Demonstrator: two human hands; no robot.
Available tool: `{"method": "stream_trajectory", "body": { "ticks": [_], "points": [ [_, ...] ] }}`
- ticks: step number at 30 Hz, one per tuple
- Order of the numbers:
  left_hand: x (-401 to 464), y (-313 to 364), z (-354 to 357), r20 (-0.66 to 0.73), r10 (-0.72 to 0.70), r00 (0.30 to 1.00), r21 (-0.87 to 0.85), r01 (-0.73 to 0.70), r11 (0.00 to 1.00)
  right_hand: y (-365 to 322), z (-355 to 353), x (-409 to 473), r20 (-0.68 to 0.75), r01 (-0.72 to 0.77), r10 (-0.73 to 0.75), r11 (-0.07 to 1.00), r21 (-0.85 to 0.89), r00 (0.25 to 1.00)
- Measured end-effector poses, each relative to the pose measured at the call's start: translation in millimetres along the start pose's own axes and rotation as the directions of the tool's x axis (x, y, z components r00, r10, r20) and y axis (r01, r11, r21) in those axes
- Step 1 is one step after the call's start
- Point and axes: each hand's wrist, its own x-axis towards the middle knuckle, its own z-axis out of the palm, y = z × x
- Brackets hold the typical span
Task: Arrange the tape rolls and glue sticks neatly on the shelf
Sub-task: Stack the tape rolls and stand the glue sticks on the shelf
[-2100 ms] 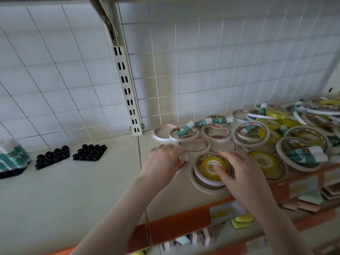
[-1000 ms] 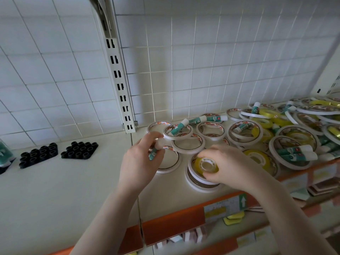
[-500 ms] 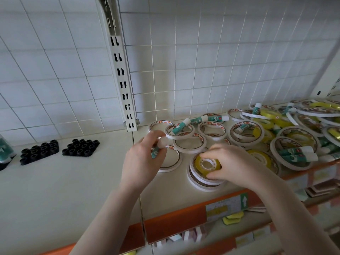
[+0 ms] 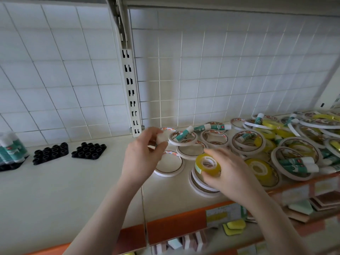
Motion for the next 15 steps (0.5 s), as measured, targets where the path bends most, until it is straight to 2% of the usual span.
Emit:
{"method": "stream_trajectory", "body": {
  "ticks": [7, 15],
  "points": [
    [-14, 10, -47, -0.103, -0.054, 0.993, -0.025, 0.051, 0.998, -35, 23, 5, -0.054, 0.046, -0.042, 0.996, 0.078, 0.998],
    [-53, -8, -121, -0.221, -0.164, 0.961, 0.065, 0.182, 0.981, -103, 57, 11, 0.025, 0.152, -0.159, 0.972, 0.179, 0.987]
  ]
}}
